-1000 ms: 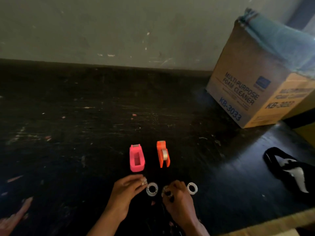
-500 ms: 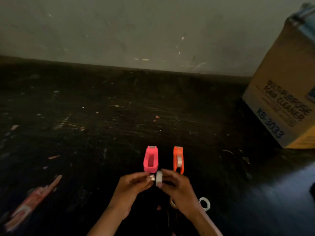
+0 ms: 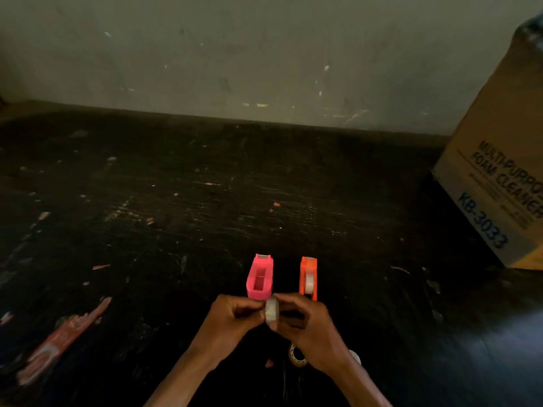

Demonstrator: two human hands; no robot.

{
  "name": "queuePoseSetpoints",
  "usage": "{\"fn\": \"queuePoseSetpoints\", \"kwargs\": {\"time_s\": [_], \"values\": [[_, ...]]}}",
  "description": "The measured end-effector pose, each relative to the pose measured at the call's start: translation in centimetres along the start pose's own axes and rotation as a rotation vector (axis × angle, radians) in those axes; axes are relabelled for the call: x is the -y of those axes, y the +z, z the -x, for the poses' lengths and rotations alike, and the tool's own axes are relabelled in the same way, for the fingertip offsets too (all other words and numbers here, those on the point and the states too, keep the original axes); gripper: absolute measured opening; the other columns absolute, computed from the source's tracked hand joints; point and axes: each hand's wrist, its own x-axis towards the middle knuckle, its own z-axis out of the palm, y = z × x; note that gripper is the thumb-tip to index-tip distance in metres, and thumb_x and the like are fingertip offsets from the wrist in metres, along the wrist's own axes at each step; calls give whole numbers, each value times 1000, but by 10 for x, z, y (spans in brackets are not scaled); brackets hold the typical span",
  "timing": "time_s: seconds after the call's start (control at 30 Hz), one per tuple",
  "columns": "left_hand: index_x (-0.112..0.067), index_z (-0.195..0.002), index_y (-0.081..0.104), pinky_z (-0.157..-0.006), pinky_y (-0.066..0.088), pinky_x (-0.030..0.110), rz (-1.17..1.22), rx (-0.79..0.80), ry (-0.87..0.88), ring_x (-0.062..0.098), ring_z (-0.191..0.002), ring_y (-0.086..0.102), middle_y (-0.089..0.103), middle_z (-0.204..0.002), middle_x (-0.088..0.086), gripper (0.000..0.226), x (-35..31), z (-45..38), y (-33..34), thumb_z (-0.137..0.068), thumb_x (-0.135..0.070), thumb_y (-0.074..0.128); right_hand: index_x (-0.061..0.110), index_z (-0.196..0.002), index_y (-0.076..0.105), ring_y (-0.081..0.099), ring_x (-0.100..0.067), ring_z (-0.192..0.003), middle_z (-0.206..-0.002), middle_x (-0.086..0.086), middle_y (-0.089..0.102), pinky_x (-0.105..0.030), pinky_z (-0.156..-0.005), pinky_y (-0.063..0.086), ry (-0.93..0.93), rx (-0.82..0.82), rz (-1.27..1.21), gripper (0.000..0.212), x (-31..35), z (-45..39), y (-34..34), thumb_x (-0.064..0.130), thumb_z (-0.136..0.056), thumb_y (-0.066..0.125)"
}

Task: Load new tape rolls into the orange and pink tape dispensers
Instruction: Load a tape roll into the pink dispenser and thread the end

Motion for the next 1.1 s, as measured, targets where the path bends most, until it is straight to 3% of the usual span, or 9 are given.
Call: {"fn": "queuePoseSetpoints", "kwargs": {"time_s": [0.1,0.23,0.37,0.5,0.67,0.73,0.83,0.97,1.1], "values": [[-16,-97,77,-83,56,26,33,19,-15,15,-94,72,78,-95,5,19,-3,-4,-2,-83,-8,66,2,-111,63,67,-19,-104,-112,-16,68,-26,-89,55,-34,-44,40,36,-7,-14,3,-7,-77,70],[-23,-92,79,-85,54,31,-36,-22,22,15,-92,72,79,-92,2,19,-2,-19,-14,-82,-11,68,9,-107,66,66,-17,-104,-110,-11,69,-25,-90,55,-57,-75,72,31,-7,-34,13,-2,-78,71],[-32,-90,77,-90,54,31,-106,-97,81,16,-99,70,78,-97,1,35,4,-47,-26,-85,0,62,14,-104,66,66,-13,-101,-108,-5,70,-30,-89,56,-47,-87,167,31,-3,-65,11,1,-77,72],[-48,-82,66,-76,51,7,-221,-153,86,-13,-80,66,72,-81,-20,49,12,-64,-30,-80,1,66,29,-102,63,65,-9,-101,-111,-1,67,-41,-92,56,-1,-127,317,39,-8,-96,9,10,-70,78],[-38,-91,73,-89,56,33,-392,-56,22,2,-88,70,77,-92,-5,32,37,-78,-36,-73,-12,68,23,-101,65,61,-12,-99,-110,1,65,-29,-88,52,68,-26,592,31,-6,-115,9,19,-72,76],[-34,-83,75,-81,58,34,-422,-93,26,-3,-77,67,77,-81,-5,23,44,-82,-38,-74,-14,68,19,-101,65,60,-16,-98,-109,-2,64,-30,-87,51,56,8,675,29,-5,-120,12,19,-73,74],[-45,-70,71,-76,55,24,-425,-100,42,-12,-72,63,73,-71,-14,36,50,-85,-39,-76,-9,70,19,-98,66,62,-16,-97,-106,-3,66,-34,-88,53,62,-22,704,22,-9,-126,14,15,-77,69],[-41,-89,73,-87,56,26,-417,-81,36,-4,-89,68,77,-90,-12,31,52,-87,-38,-77,-12,70,21,-101,66,63,-11,-97,-105,1,69,-26,-86,51,64,-85,619,23,-14,-127,13,12,-80,68],[-38,-90,73,-88,57,31,-447,-99,57,-2,-89,69,77,-89,-11,31,56,-87,-39,-77,-11,68,21,-108,65,63,-11,-100,-108,1,69,-25,-88,51,-2,-129,577,32,-17,-119,17,10,-78,70]]}}
